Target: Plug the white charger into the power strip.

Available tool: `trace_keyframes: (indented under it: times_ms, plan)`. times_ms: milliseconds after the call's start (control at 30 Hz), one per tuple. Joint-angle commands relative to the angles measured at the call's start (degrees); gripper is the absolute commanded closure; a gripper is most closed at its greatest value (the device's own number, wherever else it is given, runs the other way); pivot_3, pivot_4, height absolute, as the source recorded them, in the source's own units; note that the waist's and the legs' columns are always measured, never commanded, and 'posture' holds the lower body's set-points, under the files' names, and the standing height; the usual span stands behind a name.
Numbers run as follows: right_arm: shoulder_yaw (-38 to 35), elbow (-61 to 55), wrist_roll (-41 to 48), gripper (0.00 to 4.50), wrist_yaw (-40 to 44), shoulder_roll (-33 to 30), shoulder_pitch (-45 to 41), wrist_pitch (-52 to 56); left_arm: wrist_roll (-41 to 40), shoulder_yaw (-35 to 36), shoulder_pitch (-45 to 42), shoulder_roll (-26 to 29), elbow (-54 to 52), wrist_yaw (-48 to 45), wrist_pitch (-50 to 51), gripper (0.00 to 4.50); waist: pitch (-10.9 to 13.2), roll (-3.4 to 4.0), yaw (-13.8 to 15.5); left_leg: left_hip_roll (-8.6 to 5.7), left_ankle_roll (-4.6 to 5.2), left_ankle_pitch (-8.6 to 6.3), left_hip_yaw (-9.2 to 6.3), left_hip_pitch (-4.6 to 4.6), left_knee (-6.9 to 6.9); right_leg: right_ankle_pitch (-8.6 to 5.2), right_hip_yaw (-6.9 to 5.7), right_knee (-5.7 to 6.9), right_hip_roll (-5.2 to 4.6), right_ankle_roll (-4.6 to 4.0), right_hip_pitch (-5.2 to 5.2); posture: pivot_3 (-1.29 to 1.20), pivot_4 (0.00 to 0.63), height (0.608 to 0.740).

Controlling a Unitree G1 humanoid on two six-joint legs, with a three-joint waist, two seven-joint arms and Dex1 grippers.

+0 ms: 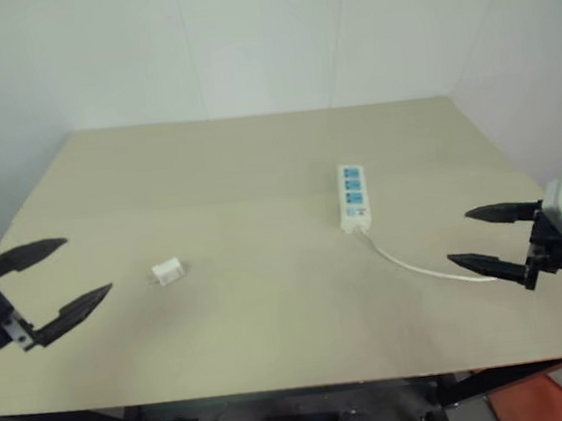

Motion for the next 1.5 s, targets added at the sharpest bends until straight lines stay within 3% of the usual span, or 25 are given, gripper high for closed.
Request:
trace_keyframes:
  times_ms: [33,433,600,967,1033,1300,1400,1500]
  plan:
    - [-2.61,-0.96,0.65,0.02,0.10,-0.67,-0.43,0.00,-0.88,0.49,-0.58,0.97,-0.45,0.32,0.26,0.00,0.00,0.00,-0.01,0.00,0.00,0.00,-0.01,0.00,0.00,0.00,0.00,0.00,0.00,0.00,0.00,0.00,0.150,0.740]
    - [-2.55,-0.61,0.26,0.02,0.89,-0.58,0.02,-0.61,-2.09,-0.02,-0.64,2.40,0.11,-2.47,1.53,0.00,0.00,0.00,0.00,0.00,0.00,0.00,0.00,0.00,0.00,0.00,0.00,0.00,0.00,0.00,0.00,0.00,0.150,0.740]
    - [3.17,-0.56,-1.90,0.02,-1.87,0.93,-1.84,0.00,-2.89,-4.06,-4.20,4.35,2.52,-4.25,1.30,0.00,0.00,0.00,0.00,0.00,0.00,0.00,0.00,0.05,0.01,0.00,0.00,0.03,0.00,0.00,0.04,0.00,0.150,0.740]
    - [25.39,2.35,-18.08,0.02,-33.66,23.94,-19.67,12.85,-2.37,-16.37,-15.20,5.65,9.24,-8.70,-0.54,0.00,-0.02,-0.02,-0.20,0.00,0.00,0.00,-0.04,-0.22,-0.01,0.07,0.04,0.11,0.07,-0.07,-0.27,0.00,0.150,0.740]
    - [27.78,6.01,-21.48,0.02,-37.54,26.90,-22.07,13.59,-2.14,-17.99,-16.52,5.47,10.07,-9.48,-0.93,0.00,-0.02,-0.02,-0.04,0.00,0.00,0.00,-0.03,-0.33,0.00,0.28,0.04,0.10,0.07,-0.42,-0.36,0.00,0.150,0.740]
    - [32.85,22.11,-29.03,0.02,-43.78,34.15,-30.84,13.73,-0.56,-21.96,-19.58,4.84,13.48,-11.66,-3.55,0.00,-0.03,-0.02,-0.12,0.00,0.01,0.01,-0.04,-0.37,0.03,0.32,0.03,0.15,0.08,-0.45,-0.41,0.00,0.150,0.740]
    - [33.82,25.34,-30.31,0.61,-43.44,35.34,-32.27,13.26,-0.44,-22.07,-19.51,4.55,13.79,-11.92,-4.10,0.00,-0.03,-0.01,-0.27,0.01,0.01,0.01,-0.03,-0.38,0.01,0.32,0.04,0.16,0.08,-0.46,-0.44,0.00,0.150,0.740]
    - [34.44,25.89,-30.69,1.59,-41.98,35.77,-32.56,13.68,-0.54,-21.64,-18.96,4.39,13.77,-12.12,-4.39,0.00,-0.04,-0.02,-0.26,0.01,0.01,0.01,-0.04,-0.37,0.02,0.32,0.04,0.17,0.08,-0.45,-0.43,0.00,0.150,0.740]
